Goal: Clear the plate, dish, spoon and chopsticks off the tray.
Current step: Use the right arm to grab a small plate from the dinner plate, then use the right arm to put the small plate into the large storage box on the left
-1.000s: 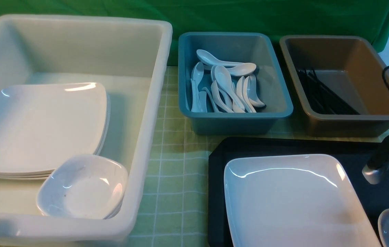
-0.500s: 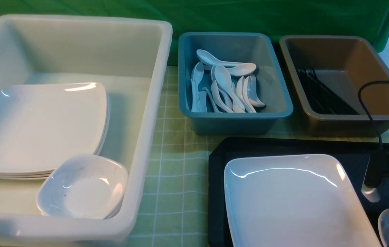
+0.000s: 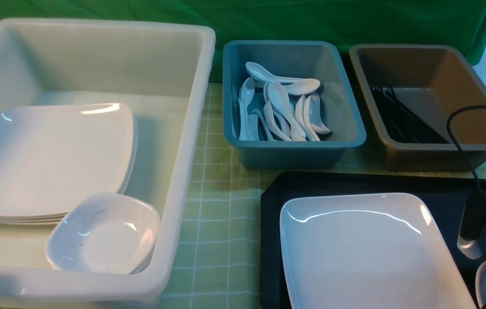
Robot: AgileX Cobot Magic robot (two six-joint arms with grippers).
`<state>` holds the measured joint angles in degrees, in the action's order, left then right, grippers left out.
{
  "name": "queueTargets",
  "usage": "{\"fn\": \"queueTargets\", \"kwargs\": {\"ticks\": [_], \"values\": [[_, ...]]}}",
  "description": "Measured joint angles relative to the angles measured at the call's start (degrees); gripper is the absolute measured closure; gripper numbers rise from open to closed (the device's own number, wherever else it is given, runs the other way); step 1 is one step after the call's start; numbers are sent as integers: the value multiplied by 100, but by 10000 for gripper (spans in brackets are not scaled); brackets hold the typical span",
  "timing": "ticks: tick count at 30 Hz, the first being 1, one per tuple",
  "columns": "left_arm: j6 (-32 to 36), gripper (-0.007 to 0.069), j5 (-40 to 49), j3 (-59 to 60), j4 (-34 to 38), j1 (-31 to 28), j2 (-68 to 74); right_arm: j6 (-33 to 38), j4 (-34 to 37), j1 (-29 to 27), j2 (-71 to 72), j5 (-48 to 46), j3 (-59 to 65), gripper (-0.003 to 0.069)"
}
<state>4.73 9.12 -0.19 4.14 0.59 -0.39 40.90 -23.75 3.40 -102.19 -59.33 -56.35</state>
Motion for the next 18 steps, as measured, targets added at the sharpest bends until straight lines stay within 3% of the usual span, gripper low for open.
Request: {"fn": "queueTargets", "kwargs": {"ticks": [8, 14, 18], "values": [[0, 400, 0, 0, 0, 0, 0, -58, -188, 0, 1064, -300, 0, 589], [0, 400, 0, 0, 0, 0, 0, -105, -89, 0, 1895, -330, -287, 627], [0, 400, 0, 0, 0, 0, 0, -105, 357, 0, 2261, -503, -796, 628]]}}
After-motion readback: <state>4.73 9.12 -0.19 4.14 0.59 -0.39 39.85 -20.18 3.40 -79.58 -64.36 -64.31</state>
